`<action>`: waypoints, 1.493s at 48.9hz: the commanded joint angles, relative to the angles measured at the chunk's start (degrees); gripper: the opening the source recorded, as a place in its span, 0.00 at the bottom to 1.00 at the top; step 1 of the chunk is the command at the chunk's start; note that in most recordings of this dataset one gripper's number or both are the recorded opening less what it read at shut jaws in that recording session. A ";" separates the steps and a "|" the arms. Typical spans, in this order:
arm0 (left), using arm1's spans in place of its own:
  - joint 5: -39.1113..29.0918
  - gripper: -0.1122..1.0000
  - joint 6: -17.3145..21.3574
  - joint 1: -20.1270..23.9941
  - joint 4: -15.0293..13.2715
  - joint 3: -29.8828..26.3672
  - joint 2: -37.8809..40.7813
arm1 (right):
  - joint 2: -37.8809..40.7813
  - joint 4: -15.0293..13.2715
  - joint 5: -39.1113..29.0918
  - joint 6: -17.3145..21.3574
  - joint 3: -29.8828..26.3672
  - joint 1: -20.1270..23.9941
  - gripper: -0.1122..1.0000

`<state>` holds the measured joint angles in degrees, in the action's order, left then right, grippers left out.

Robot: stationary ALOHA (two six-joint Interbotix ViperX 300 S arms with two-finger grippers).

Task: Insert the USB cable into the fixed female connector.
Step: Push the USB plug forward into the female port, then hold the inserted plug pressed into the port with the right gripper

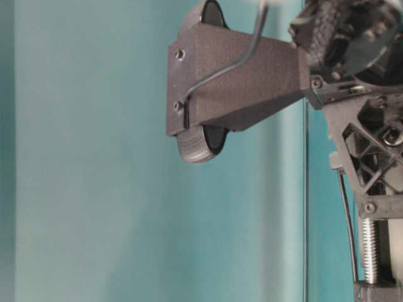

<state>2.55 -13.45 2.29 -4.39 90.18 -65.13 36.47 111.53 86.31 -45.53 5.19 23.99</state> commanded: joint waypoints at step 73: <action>0.26 0.98 -0.79 0.09 0.18 -0.70 0.53 | -4.13 -0.88 0.53 -2.55 1.58 -8.70 0.28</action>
<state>2.55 -13.54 2.20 -4.39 90.26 -65.13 34.98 111.53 86.40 -47.81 6.77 21.97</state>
